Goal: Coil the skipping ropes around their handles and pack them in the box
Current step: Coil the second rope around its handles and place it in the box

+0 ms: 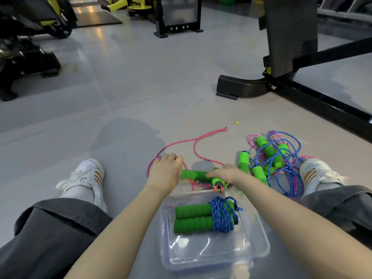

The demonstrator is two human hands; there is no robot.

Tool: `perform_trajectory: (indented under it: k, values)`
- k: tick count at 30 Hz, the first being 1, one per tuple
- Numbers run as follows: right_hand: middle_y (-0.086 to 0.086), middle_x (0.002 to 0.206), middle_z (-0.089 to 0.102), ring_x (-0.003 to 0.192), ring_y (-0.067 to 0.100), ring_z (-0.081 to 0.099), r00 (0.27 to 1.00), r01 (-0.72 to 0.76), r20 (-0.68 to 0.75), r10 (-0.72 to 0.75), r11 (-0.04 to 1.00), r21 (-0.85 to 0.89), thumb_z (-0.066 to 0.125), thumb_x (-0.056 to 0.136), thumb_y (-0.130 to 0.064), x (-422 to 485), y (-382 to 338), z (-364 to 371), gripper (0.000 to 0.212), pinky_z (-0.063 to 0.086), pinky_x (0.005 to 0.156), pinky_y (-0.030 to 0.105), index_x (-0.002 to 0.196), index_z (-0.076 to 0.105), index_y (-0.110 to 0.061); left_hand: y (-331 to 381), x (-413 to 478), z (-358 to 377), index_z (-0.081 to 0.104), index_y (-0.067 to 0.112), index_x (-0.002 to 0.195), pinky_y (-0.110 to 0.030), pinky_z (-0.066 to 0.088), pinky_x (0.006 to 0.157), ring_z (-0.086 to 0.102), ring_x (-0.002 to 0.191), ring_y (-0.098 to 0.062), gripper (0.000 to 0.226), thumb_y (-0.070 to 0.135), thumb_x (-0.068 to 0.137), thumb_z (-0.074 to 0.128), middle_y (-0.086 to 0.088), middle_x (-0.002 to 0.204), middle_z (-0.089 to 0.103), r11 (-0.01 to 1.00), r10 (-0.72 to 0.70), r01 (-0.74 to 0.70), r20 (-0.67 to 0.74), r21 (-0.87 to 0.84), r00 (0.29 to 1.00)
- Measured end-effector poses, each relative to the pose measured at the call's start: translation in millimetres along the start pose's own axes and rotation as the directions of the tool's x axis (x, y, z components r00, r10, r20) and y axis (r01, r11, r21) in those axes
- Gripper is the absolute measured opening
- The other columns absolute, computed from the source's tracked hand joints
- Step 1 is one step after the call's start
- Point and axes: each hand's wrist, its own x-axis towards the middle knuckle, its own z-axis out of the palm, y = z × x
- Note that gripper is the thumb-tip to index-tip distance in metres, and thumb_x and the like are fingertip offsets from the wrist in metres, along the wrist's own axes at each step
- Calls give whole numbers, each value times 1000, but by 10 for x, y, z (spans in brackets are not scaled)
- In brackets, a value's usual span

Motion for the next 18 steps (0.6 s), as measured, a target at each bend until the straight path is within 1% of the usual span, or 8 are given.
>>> perform_trajectory:
  k: [3, 6, 8, 10, 12, 14, 16, 18]
  values:
    - [12, 80, 51, 61, 20, 48, 998, -57, -8, 59, 985, 165, 61, 82, -13, 186, -10, 30, 27, 37, 43, 18, 104, 52, 0, -61, 206, 234, 43, 15, 133, -38, 37, 98, 43, 126, -26, 36, 26, 99, 42, -6, 136, 46, 998, -60, 52, 257, 36, 965]
    - [17, 81, 56, 55, 21, 47, 993, -78, -59, 101, 948, 307, 59, 79, -9, 336, -10, -31, 20, 37, 48, 22, 95, 53, 0, -48, 304, 482, 36, 14, 139, -44, 27, 110, 35, 133, -28, 45, 36, 99, 41, -6, 145, 40, 998, -55, 57, 430, 9, 901]
    - [17, 85, 59, 60, 23, 52, 996, -52, -58, 74, 948, 313, 60, 79, -8, 379, -1, -87, 28, 40, 50, 22, 104, 55, 2, -11, 327, 598, 35, 14, 141, -45, 23, 112, 36, 133, -28, 48, 36, 99, 42, -6, 144, 42, 997, -57, 73, 483, -13, 874]
    - [12, 77, 57, 58, 20, 51, 999, -4, -46, 18, 954, 300, 60, 81, -4, 393, -11, -130, 30, 40, 42, 16, 110, 56, 0, 23, 324, 687, 35, 13, 140, -42, 26, 110, 39, 131, -28, 48, 34, 98, 45, -7, 141, 44, 996, -72, 88, 474, -11, 877]
    - [8, 75, 56, 58, 16, 50, 998, 57, -51, -43, 948, 312, 60, 82, 0, 408, -40, -151, 34, 41, 42, 15, 115, 56, -4, 30, 291, 700, 40, 10, 135, -40, 36, 101, 45, 125, -29, 42, 29, 98, 47, -10, 136, 47, 994, -81, 104, 444, -28, 892]
    - [9, 87, 59, 66, 19, 54, 988, 140, -114, -106, 928, 346, 62, 81, 1, 439, -81, -173, 40, 44, 52, 20, 120, 54, -6, -6, 283, 670, 48, 7, 125, -41, 41, 88, 53, 115, -33, 34, 26, 98, 48, -14, 124, 53, 959, -122, 207, 375, -195, 919]
    - [10, 95, 58, 78, 22, 56, 966, 230, -200, -163, 894, 384, 63, 81, 1, 426, -156, -229, 39, 44, 58, 18, 119, 55, -7, -78, 338, 536, 56, 5, 111, -38, 41, 76, 59, 99, -34, 25, 24, 95, 56, -17, 105, 61, 794, -262, 354, 248, -495, 933]
    - [9, 94, 58, 79, 20, 56, 938, 326, -254, -235, 849, 417, 63, 82, 2, 360, -289, -322, 39, 45, 57, 17, 119, 55, -6, -163, 493, 257, 60, 8, 104, -32, 43, 70, 61, 83, -26, 19, 19, 89, 66, -9, 87, 64, 479, -403, 422, 234, -769, 885]
